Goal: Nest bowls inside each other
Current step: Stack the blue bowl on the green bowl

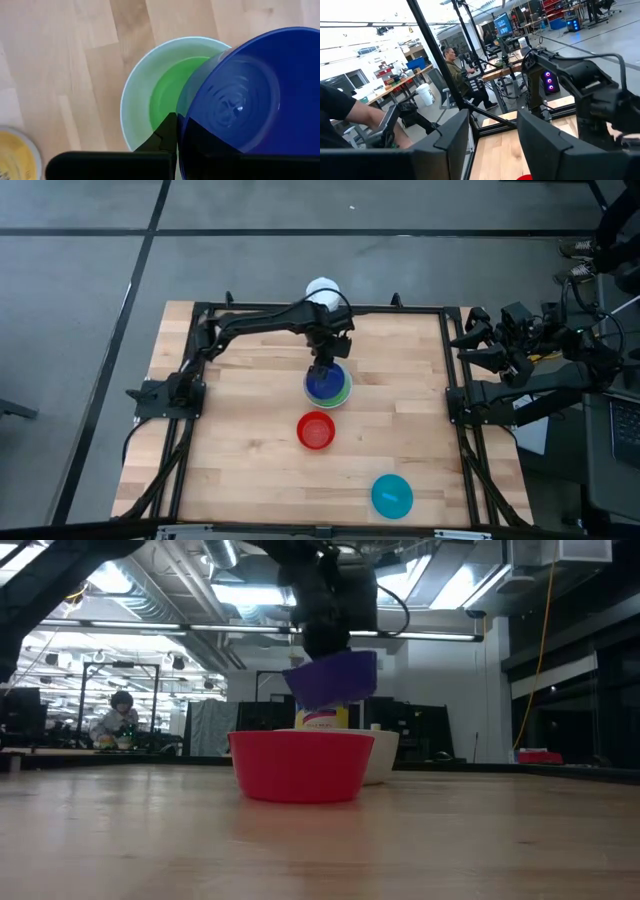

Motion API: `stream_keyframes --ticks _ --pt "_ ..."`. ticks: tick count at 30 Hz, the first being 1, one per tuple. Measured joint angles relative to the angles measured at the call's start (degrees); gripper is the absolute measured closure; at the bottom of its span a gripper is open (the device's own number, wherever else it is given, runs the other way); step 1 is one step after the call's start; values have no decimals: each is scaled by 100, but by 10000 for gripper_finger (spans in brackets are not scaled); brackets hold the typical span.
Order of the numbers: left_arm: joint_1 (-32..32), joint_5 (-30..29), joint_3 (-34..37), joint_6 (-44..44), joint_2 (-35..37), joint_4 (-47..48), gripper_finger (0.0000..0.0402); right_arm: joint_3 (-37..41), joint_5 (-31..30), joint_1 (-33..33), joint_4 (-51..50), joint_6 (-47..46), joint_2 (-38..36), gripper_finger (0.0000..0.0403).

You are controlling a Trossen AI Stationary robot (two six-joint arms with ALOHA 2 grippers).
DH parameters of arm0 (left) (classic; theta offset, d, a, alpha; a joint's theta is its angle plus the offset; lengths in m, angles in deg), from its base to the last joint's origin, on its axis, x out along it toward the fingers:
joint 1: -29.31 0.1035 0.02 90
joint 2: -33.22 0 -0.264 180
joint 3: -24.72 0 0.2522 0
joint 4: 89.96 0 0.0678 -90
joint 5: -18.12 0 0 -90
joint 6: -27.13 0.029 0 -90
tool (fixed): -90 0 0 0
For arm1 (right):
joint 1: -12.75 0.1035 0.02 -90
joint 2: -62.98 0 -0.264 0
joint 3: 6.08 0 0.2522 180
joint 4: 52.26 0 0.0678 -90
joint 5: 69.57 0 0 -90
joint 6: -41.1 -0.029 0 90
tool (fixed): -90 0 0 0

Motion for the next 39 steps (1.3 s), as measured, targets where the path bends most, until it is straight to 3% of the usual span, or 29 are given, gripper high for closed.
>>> stream_keyframes --ticks 39 --pt "45 -55 2 -293 -566 -76 400 0 134 -1 0 22 0 227"
